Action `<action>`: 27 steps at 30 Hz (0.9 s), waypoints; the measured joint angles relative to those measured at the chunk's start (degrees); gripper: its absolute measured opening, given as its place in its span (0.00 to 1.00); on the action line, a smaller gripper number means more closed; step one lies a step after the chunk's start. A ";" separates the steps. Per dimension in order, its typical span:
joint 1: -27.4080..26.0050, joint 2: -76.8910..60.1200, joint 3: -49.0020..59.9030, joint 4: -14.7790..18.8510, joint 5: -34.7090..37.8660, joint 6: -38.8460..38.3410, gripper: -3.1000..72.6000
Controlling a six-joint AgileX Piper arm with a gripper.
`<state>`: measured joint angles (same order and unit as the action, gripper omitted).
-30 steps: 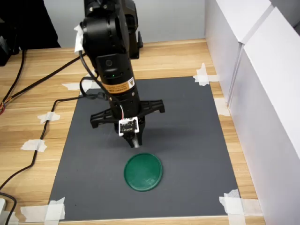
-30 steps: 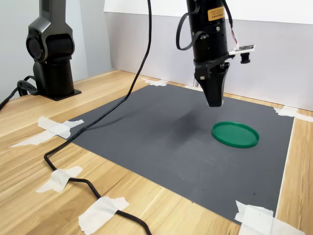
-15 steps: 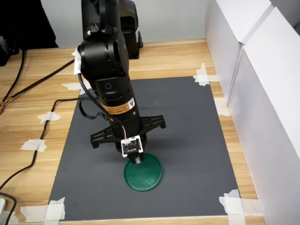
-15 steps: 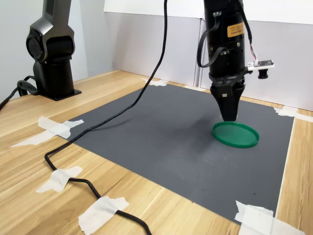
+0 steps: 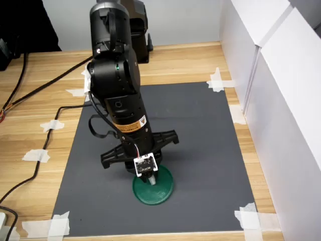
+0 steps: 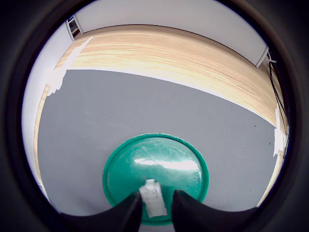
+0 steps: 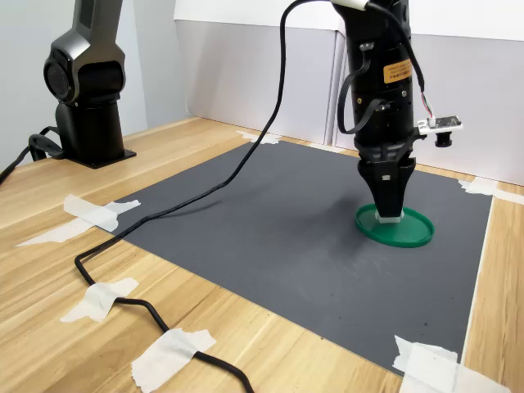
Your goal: Grasp a white terminal and put it on the green lid.
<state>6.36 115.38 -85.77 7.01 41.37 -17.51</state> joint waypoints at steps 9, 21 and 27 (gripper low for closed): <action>0.00 -1.97 0.00 -1.17 -0.17 2.92 0.69; -2.74 -34.24 19.94 0.09 -9.60 4.69 0.20; -3.31 -64.47 40.93 -1.18 -18.26 4.69 0.03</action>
<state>3.05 50.91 -44.84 5.83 23.12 -12.82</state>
